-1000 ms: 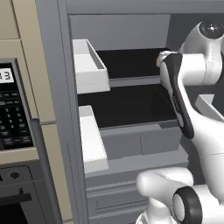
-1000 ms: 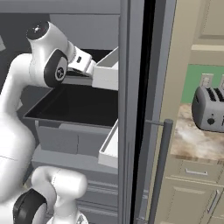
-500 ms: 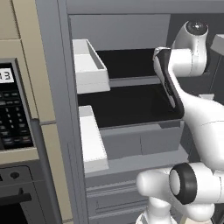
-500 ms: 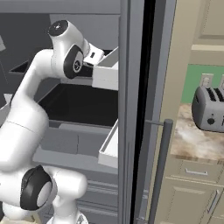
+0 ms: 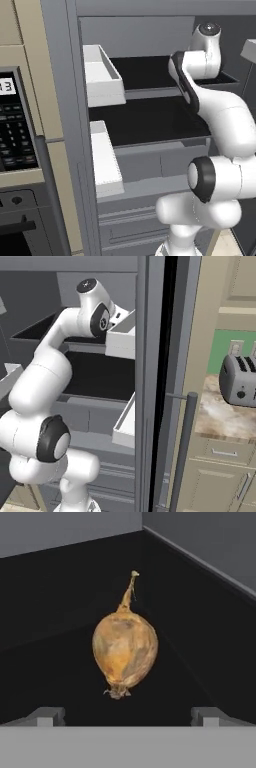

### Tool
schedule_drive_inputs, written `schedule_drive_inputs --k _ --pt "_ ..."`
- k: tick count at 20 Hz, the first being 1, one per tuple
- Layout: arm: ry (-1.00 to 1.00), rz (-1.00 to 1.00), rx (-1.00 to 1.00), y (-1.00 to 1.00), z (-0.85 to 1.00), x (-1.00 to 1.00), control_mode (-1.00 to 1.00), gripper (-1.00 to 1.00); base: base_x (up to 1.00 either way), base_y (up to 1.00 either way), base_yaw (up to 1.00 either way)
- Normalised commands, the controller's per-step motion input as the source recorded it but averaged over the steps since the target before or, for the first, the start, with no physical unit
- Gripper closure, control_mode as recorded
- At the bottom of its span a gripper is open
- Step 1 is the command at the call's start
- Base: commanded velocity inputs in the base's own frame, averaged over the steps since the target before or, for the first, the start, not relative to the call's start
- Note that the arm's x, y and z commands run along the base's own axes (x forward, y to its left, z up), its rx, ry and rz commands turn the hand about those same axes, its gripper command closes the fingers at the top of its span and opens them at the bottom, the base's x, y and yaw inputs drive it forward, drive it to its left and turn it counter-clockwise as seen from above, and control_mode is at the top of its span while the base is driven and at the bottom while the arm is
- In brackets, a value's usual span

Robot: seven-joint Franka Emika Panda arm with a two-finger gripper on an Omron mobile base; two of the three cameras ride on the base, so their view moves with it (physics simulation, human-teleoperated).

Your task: Grab the garlic and onion from the fridge, place them in the blender, close the lid, and turn on the blender to create a marinade.

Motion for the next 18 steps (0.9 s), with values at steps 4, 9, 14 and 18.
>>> schedule_drive_inputs --k 4,9,14,18 --pt "0.08 0.0 0.0 -0.06 -0.15 0.67 -1.0 -1.0 0.0 0.0 0.0" --pt "0.04 0.0 0.0 -0.13 -0.14 0.63 -1.0 -1.0 0.0 0.0 0.0" --pt "0.01 0.0 0.0 -0.1 -0.16 0.33 -1.0 -1.0 0.0 0.0 0.0" --pt "0.0 0.01 0.0 -0.01 -0.41 -0.01 -1.0 -1.0 0.0 0.0 0.0"
